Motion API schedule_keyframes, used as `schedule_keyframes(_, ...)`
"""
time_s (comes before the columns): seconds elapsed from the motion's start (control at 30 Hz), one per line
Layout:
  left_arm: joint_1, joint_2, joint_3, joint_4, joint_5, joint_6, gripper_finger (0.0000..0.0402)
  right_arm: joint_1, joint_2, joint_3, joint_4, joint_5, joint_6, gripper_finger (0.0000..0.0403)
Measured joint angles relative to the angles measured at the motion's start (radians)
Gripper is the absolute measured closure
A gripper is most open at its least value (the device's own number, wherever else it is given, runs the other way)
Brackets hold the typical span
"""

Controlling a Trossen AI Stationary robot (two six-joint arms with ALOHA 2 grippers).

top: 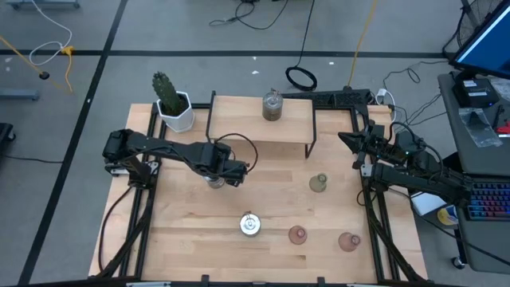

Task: Pick & Place candle stick holders
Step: Put the top silver scented candle on the shelf

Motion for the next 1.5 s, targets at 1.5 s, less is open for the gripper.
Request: schedule_keyframes(1.5,0.121,0.000,-0.082,0.007,0.226,0.237,0.0002,0.000,0.000,0.000,0.000,0.000,0.000,0.0403)
